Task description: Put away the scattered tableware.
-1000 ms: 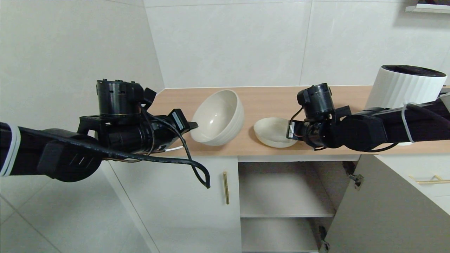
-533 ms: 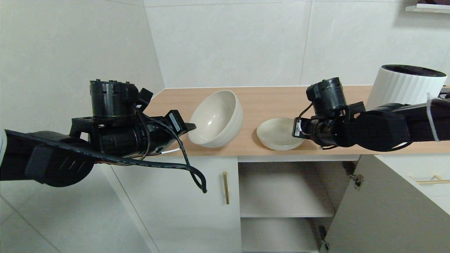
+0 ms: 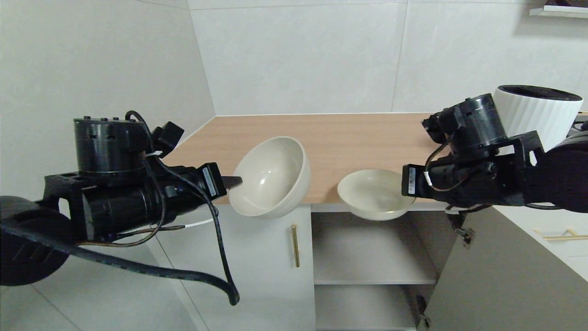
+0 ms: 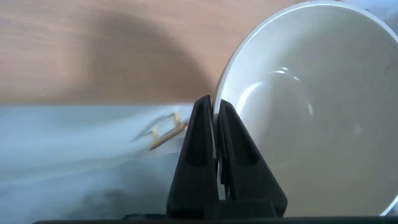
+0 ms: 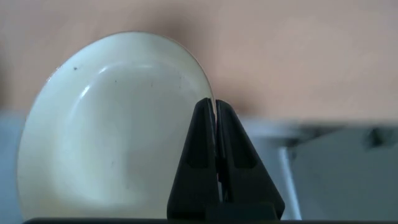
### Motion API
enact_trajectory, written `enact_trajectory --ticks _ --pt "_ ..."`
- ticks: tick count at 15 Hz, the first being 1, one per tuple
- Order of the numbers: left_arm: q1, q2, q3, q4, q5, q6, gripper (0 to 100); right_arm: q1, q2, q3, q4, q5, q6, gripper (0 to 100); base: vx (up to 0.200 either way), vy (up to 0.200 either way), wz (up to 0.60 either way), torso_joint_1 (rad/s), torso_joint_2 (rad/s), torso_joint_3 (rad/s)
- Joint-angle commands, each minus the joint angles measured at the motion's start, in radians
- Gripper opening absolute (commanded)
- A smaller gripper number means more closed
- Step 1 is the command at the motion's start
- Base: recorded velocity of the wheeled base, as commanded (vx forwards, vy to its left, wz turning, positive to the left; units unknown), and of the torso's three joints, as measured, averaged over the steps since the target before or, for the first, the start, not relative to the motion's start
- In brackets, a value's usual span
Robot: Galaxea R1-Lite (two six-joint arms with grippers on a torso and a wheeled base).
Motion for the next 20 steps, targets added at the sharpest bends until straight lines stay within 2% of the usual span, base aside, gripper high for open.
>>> enact_trajectory --ticks 1,2,3,5,8,14,15,17,18,20 --pt "-0.001 -0.051 0.035 0.004 0.001 0.029 0 0.004 -0.107 0.071 0.004 0.095 -0.024 0 0.000 0.000 0.00 0.000 0.00 0.000" --pt "-0.002 -0.052 0.038 0.007 0.001 0.042 0 0.004 -0.114 0.075 0.005 0.113 -0.035 0 0.000 0.000 0.00 0.000 0.00 0.000" --pt "-0.002 -0.058 0.044 0.021 0.001 0.070 0 0.005 -0.123 0.089 0.005 0.127 -0.041 0 0.000 0.000 0.00 0.000 0.00 0.000" --pt "-0.002 -0.064 0.047 0.029 0.001 0.084 0 0.016 -0.124 0.100 0.007 0.127 -0.045 0 0.000 0.000 0.00 0.000 0.00 0.000" --pt "-0.013 -0.057 0.053 0.030 -0.001 0.085 0 0.021 -0.121 0.138 0.001 0.129 -0.113 0 0.000 0.000 0.00 0.000 0.00 0.000" --pt "-0.013 -0.055 0.056 0.030 -0.002 0.087 0 0.045 -0.112 0.155 0.001 0.129 -0.119 0 0.000 0.000 0.00 0.000 0.00 0.000" --pt "-0.015 -0.060 0.073 0.030 -0.005 0.105 0 0.048 -0.112 0.158 -0.001 0.129 -0.121 0 0.000 0.000 0.00 0.000 0.00 0.000" --pt "-0.015 -0.060 0.099 0.030 -0.005 0.187 0 0.050 -0.104 0.158 -0.001 0.129 -0.121 0 0.000 0.000 0.00 -0.013 0.03 0.023" --pt "-0.016 -0.058 0.104 0.030 -0.005 0.200 0 0.050 -0.103 0.158 -0.001 0.129 -0.121 0 0.000 0.000 0.00 -0.100 0.24 0.154" --pt "-0.018 -0.057 0.104 0.029 -0.005 0.200 0 0.050 -0.100 0.158 -0.001 0.129 -0.121 0 0.000 0.000 0.00 -0.154 0.38 0.227"
